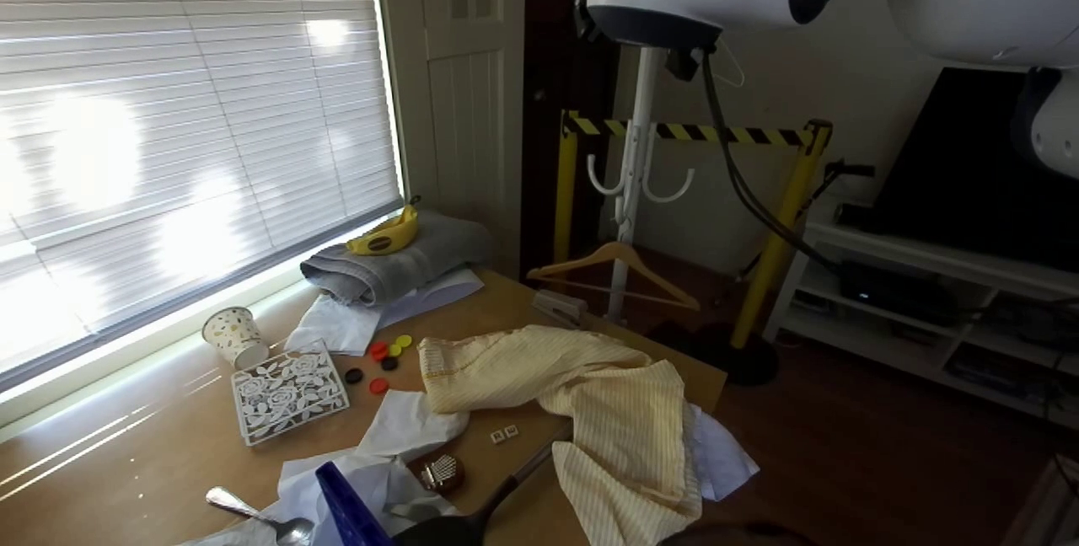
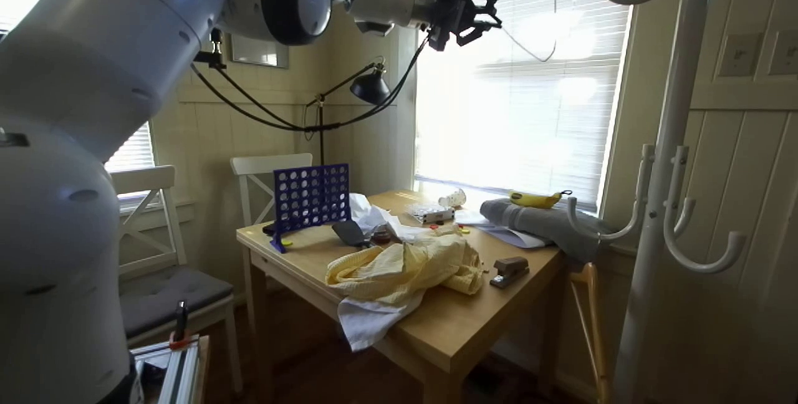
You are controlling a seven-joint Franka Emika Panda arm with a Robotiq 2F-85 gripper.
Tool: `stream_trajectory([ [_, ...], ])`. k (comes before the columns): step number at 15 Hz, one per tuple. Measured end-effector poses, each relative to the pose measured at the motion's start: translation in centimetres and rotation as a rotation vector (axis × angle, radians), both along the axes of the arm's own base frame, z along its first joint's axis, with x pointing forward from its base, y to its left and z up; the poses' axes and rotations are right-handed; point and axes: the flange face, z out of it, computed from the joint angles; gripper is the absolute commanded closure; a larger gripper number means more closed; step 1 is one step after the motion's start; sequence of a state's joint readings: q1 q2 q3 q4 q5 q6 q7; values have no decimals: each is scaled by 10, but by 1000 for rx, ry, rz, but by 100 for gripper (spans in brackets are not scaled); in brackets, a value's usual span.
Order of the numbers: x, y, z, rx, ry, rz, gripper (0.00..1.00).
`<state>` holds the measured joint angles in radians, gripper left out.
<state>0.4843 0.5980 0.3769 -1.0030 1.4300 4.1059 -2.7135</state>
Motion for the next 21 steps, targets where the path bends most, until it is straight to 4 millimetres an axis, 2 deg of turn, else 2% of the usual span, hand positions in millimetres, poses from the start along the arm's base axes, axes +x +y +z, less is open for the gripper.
stream_trajectory([
  [6,-2,15,-32,5,122,151,98],
  [9,-5,15,-36,20,154,214,98],
  [14,-11,7,-11,37,116,200,98],
  [18,-12,-11,23,95,52,126,98],
  [21,-9,-22,37,135,19,76,98],
])
